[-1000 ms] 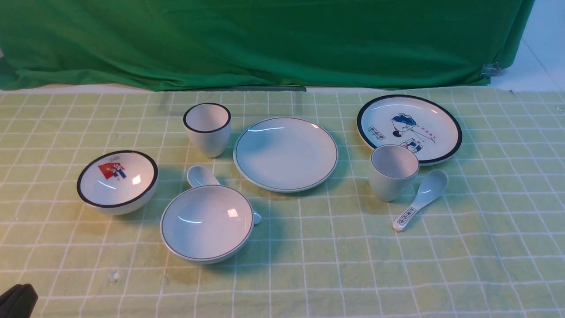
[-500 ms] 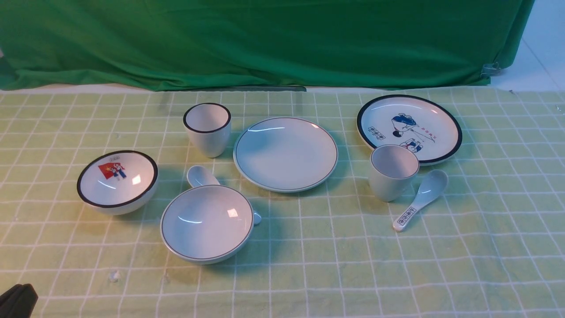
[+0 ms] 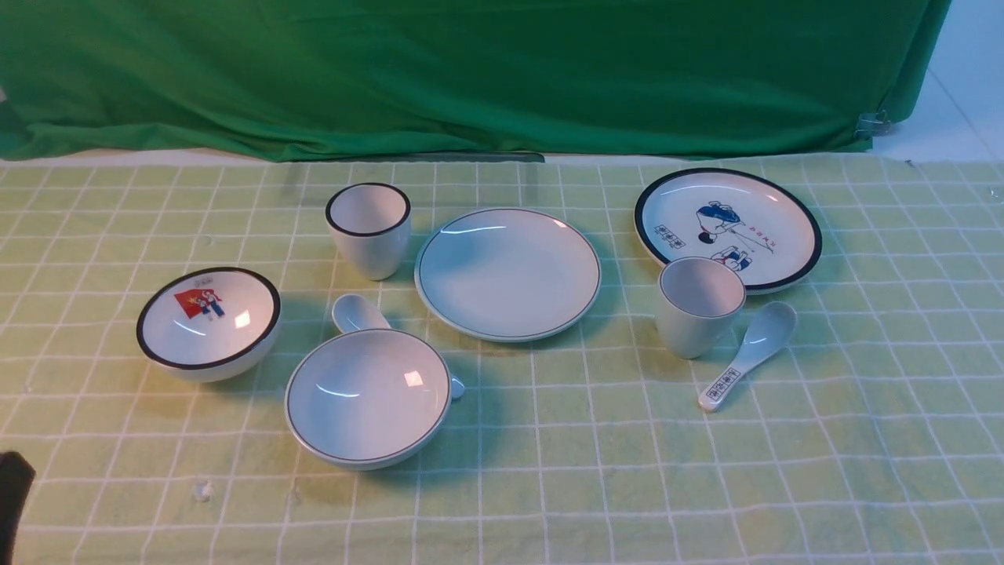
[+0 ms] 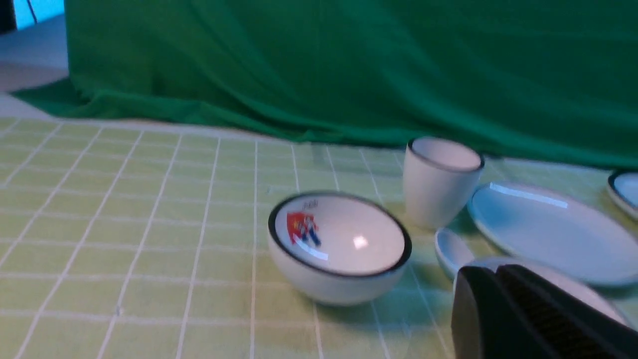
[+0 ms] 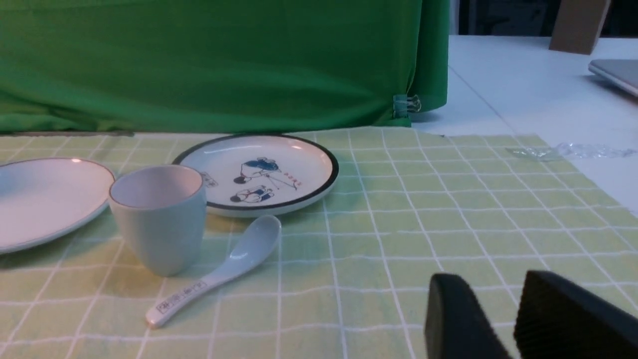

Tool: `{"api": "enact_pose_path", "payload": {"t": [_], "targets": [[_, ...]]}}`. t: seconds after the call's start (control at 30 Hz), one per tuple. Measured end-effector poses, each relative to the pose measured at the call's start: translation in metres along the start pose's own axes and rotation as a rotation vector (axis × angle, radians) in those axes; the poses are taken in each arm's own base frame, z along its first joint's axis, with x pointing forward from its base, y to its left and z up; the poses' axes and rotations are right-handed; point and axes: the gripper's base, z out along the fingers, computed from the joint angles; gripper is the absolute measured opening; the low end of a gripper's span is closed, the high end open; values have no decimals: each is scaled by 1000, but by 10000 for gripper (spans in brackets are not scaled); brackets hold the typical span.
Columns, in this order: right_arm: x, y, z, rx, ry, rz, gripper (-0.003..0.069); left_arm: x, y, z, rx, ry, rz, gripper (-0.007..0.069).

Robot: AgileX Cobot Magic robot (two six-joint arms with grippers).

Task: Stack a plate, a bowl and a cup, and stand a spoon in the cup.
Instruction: Use the left arm to grab a blue rice bowl

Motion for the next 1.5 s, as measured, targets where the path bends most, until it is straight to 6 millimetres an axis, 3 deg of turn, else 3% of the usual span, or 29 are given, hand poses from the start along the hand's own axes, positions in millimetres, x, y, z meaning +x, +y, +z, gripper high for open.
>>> {"api": "enact_pose_path", "payload": {"t": [0.1,0.13,0.2,0.37,0.47,0.57,0.67,0.77,0.87,0.93,0.97,1.03,1.13,1.27,1.37,1.5], "targets": [[-22,0,-3,-5,-241,0,242,-18,-1,-2,11,-198,0,17],[-22,0,-3,-5,-241,0,242,-20,-1,-2,12,-225,0,17],[-45,1,-12,-12,-516,2,242,-32,-2,-6,20,-360,0,17],[-74,2,-38,-91,-944,134,242,-48,-3,-14,32,-554,-4,17],[-78,2,-45,-147,-1033,213,242,-52,-3,-16,49,-602,-49,17],[-84,2,-50,-237,-1072,343,230,-58,-3,-21,120,-679,-228,17],[-113,5,-59,-234,-1052,335,149,-67,-4,-25,205,-732,-411,17],[-150,8,-67,-152,-964,215,52,-99,-8,-31,246,-746,-449,17],[-192,12,-70,-48,-857,20,29,-138,-15,-31,229,-696,-348,17],[-202,13,-62,-14,-778,-56,26,-151,-16,-28,203,-659,-305,17],[-216,14,-49,14,-678,-137,26,-162,-16,-14,156,-560,-247,17],[-218,14,-24,21,-533,-177,26,-165,-16,4,118,-458,-210,17],[-202,13,22,11,-255,-190,26,-150,-14,42,57,-223,-191,17],[-154,13,73,-25,257,-83,26,-102,-8,89,-54,226,-260,17],[-111,17,93,-91,661,-50,26,-63,-10,109,-98,665,-299,17],[-81,32,110,-197,893,-68,26,-40,-25,129,15,974,-350,17]]}}
